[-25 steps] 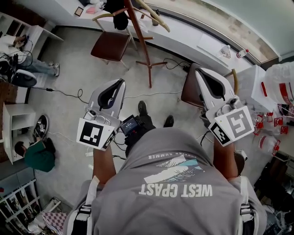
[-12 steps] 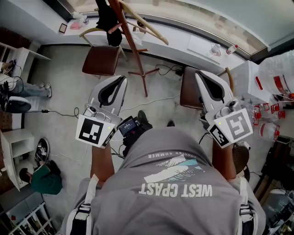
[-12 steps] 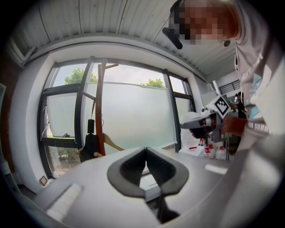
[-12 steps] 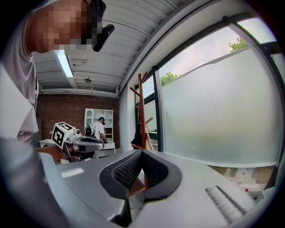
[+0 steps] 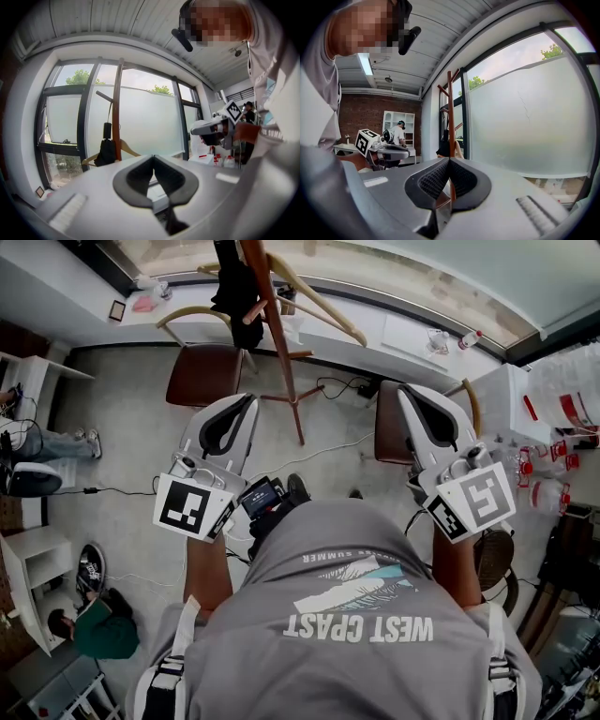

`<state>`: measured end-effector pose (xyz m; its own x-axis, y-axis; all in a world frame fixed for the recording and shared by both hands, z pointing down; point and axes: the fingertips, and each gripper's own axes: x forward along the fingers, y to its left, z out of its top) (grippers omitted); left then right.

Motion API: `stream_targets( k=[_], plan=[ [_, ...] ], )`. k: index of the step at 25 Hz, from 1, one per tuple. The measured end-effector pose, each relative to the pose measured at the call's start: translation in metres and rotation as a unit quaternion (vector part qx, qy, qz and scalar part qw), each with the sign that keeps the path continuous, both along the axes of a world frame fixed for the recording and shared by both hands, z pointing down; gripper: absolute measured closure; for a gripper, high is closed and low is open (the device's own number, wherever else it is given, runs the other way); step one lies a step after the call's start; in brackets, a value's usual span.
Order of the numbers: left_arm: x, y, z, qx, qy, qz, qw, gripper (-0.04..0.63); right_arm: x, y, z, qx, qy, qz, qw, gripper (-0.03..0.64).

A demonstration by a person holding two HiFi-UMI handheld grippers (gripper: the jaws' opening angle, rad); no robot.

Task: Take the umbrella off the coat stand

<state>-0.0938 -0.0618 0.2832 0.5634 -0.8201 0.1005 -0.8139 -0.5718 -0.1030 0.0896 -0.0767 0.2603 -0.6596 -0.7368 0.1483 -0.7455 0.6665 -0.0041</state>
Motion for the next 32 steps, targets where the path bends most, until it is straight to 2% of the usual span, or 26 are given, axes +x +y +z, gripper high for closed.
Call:
stream_targets(
  k=[7,15,24,32],
  plan=[
    [-0.035,-0.014,0.006,-0.006,0.003,0.014,0.9999,0.591,-0.029,-0.005,-0.002,0.007,0.007,0.026,1.000,0.615],
    [-0.053,-0.039,0.004,0.011,0.022,0.017,0.9995,0.585,-0.042,-0.012,0.002,-0.003,0.021,0.036,0.999,0.615],
    [-0.067,-0.075,-0.004,0.020,0.028,-0.009,0.9994,0.551,-0.063,-0.045,0.007,-0.008,0.022,0.007,1.000,0.615],
    [-0.070,-0.116,-0.011,0.036,0.020,-0.034,0.9986,0.498,-0.059,-0.070,0.010,-0.012,0.025,-0.003,1.000,0.615]
  ],
)
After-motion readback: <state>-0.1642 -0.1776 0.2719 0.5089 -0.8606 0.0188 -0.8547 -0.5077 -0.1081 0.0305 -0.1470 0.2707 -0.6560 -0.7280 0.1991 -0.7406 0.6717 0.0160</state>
